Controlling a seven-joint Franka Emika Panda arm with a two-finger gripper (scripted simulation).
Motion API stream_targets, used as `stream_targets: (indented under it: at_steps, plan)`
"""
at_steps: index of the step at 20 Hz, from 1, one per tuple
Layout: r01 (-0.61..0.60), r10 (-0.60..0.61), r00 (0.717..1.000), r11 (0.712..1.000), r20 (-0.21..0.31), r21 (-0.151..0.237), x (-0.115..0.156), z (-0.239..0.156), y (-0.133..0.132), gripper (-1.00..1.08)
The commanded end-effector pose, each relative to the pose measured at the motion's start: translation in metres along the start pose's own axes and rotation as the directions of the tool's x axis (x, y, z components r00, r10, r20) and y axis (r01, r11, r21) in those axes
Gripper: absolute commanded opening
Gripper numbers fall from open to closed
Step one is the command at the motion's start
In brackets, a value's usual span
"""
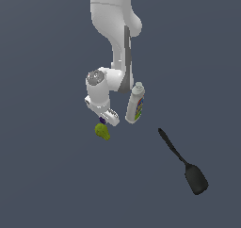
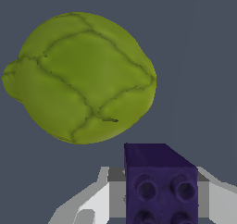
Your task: Pick up a designated object from a clutter of objects.
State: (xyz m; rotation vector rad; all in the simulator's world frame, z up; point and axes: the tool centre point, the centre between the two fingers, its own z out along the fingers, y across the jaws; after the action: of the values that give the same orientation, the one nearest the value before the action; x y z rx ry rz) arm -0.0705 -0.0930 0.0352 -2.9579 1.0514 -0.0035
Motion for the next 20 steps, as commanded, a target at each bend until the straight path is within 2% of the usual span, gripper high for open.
stream_targets:
  at_steps: [1,9,20]
  plan:
    - [0.0,0.0,1.0,1.0,0.0,0.001,-0.004,-0.008,-0.003,-1.0]
    - [-0.001,0.001,1.0,1.0,0.0,0.001,-0.028,-0.05,-0.016,-1.0]
    - [-0.002,0.002,1.0,1.0,-0.002,-0.003,-0.074,-0.132,-0.041,-1.0]
